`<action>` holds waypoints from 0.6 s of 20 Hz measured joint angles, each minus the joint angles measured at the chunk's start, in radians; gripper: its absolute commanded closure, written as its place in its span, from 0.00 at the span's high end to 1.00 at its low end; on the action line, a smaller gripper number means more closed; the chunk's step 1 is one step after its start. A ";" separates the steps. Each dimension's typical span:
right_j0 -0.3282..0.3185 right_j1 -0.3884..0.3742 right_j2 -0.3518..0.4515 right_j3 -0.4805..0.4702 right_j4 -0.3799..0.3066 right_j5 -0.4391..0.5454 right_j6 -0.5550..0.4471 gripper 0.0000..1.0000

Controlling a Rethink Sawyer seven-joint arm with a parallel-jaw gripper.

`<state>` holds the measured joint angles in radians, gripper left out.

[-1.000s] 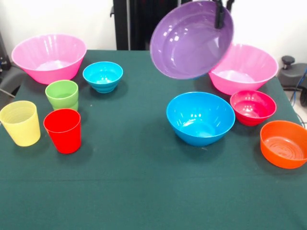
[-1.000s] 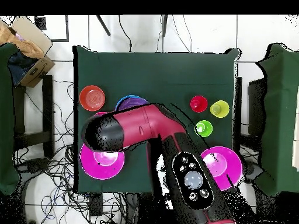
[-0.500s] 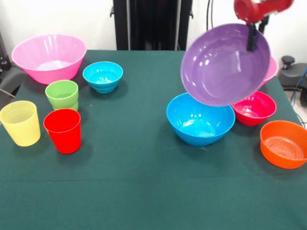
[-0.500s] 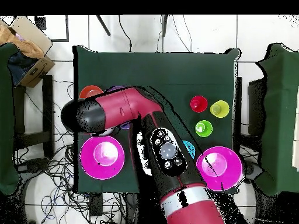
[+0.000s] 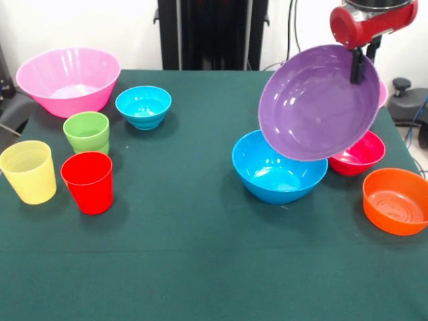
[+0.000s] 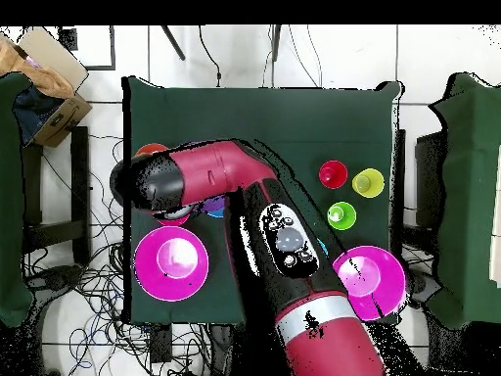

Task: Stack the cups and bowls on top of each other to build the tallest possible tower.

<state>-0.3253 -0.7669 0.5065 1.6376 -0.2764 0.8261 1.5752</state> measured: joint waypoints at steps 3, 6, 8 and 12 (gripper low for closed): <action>-0.031 0.004 0.005 0.002 0.014 -0.014 0.000 0.00; -0.078 0.004 0.010 0.006 0.026 -0.035 0.000 0.00; -0.103 0.004 0.010 0.006 0.028 -0.044 0.000 0.00; -0.132 0.004 0.010 0.006 0.027 -0.052 0.000 0.00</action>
<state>-0.4568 -0.7627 0.5161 1.6438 -0.2493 0.7736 1.5752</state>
